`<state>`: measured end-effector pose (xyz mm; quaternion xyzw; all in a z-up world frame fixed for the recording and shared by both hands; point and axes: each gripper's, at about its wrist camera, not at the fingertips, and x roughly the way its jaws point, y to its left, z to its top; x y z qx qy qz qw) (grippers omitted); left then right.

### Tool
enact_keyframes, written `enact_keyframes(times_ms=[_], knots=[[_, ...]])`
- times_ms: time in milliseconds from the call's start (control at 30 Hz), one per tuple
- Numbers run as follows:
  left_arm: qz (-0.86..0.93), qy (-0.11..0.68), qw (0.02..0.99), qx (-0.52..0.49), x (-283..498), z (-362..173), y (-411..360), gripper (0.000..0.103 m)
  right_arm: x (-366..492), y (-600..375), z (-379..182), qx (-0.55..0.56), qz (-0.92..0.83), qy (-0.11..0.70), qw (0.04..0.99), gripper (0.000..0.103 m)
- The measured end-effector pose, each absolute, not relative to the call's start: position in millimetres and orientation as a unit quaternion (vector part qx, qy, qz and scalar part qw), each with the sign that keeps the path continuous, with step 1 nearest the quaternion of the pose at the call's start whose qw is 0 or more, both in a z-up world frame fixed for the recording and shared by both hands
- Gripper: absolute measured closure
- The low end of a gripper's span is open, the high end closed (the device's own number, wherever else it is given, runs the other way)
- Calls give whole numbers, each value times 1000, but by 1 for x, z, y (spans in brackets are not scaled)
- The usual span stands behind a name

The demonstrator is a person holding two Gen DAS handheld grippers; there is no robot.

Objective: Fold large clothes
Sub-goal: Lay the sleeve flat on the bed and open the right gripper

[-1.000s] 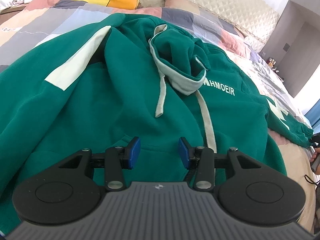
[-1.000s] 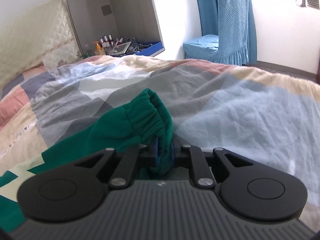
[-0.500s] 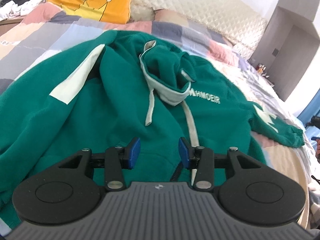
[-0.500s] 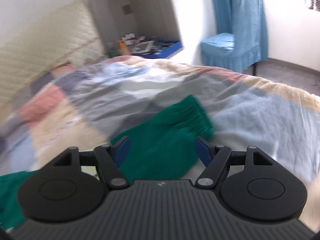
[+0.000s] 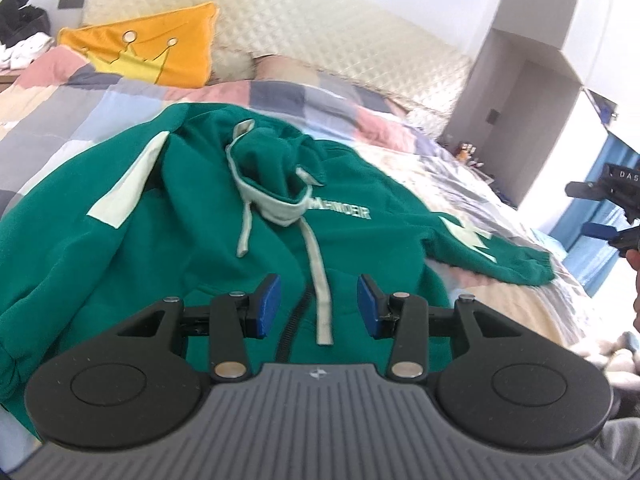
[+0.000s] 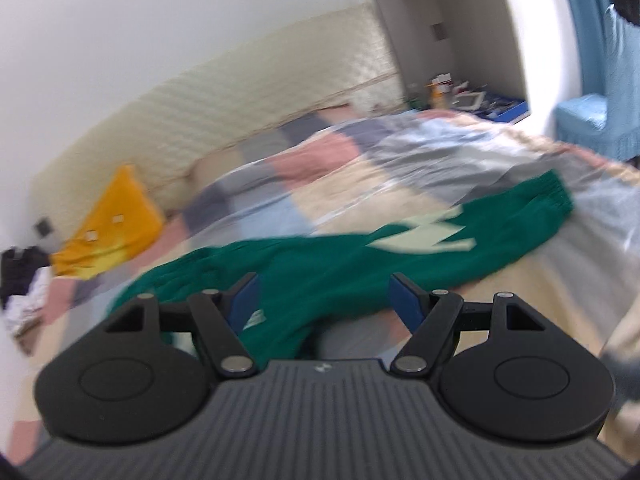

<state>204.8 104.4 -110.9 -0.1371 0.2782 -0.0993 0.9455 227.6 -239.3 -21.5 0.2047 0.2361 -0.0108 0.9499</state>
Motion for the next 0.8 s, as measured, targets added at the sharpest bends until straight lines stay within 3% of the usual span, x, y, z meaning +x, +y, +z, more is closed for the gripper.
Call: enact_keyframes(times_ms=[267,467,800], knots=[[-152,283,940,-112,178,-110,76,55,157,-194,-47,240,54,224,943,30],[-210,302,925,-92,168,-118,40,55,151,-205,-81,232,64,238,941,30],[-270,394,877,-57,201,-165,-37,56,151,-236,-103,256,36,234,937,28]])
